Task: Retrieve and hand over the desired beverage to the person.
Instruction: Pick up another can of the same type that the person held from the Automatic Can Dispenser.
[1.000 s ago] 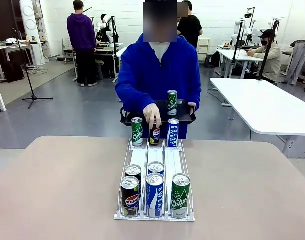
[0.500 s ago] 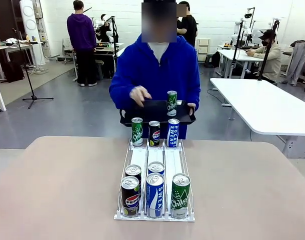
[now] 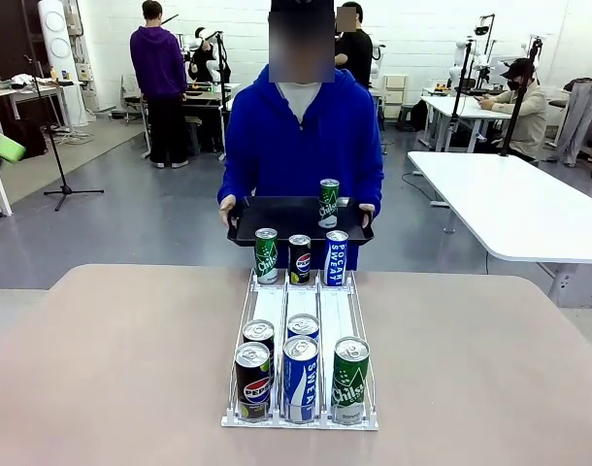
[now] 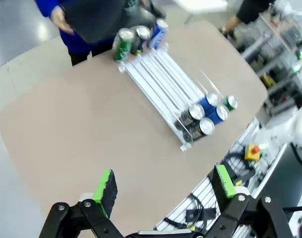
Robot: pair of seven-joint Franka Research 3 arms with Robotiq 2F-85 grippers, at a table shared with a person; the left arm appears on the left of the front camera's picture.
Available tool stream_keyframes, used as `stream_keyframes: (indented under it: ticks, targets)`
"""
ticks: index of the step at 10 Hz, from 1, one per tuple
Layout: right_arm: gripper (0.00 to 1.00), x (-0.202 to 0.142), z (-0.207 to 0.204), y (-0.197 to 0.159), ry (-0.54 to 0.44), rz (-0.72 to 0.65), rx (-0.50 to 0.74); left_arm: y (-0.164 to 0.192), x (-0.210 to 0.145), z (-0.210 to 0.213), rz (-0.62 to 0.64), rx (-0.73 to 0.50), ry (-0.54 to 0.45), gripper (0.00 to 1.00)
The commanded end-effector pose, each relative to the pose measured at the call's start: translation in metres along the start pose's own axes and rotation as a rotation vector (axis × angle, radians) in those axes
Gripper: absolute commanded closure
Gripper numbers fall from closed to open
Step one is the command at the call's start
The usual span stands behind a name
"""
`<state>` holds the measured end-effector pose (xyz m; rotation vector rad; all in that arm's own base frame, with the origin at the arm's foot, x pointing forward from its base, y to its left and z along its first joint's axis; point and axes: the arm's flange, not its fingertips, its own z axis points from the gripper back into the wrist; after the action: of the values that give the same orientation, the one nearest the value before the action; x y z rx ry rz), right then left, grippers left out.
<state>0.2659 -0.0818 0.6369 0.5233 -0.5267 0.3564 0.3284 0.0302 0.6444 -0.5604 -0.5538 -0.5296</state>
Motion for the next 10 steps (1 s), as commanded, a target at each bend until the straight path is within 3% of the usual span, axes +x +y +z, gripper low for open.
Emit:
stream_keyframes:
  ticks: [1,2,3,5,7,9,10]
  targets:
    - [0.00,0.001,-0.002,-0.001,-0.008,0.008,0.022,-0.057,0.024,-0.048,-0.084,0.118,0.294,0.00]
    - [0.00,0.001,-0.002,-0.001,-0.008,0.008,0.022,-0.085,0.029,-0.078,-0.080,0.183,0.435,0.00]
    - [0.00,0.001,-0.002,-0.001,-0.008,0.008,0.022,-0.110,0.027,-0.107,-0.012,0.250,0.493,0.00]
    - [0.00,0.001,-0.002,-0.001,-0.008,0.008,0.022,-0.154,0.020,-0.157,0.185,0.396,0.428,0.00]
    - [0.00,0.001,-0.002,-0.001,-0.008,0.008,0.022,-0.179,0.015,-0.189,0.294,0.429,0.389,0.00]
    - [0.00,0.001,-0.002,-0.001,-0.008,0.008,0.022,-0.179,0.017,-0.215,0.324,0.465,0.396,0.00]
    - [0.00,0.001,-0.002,-0.001,-0.008,0.008,0.022,-0.184,0.013,-0.193,0.285,0.431,0.409,0.00]
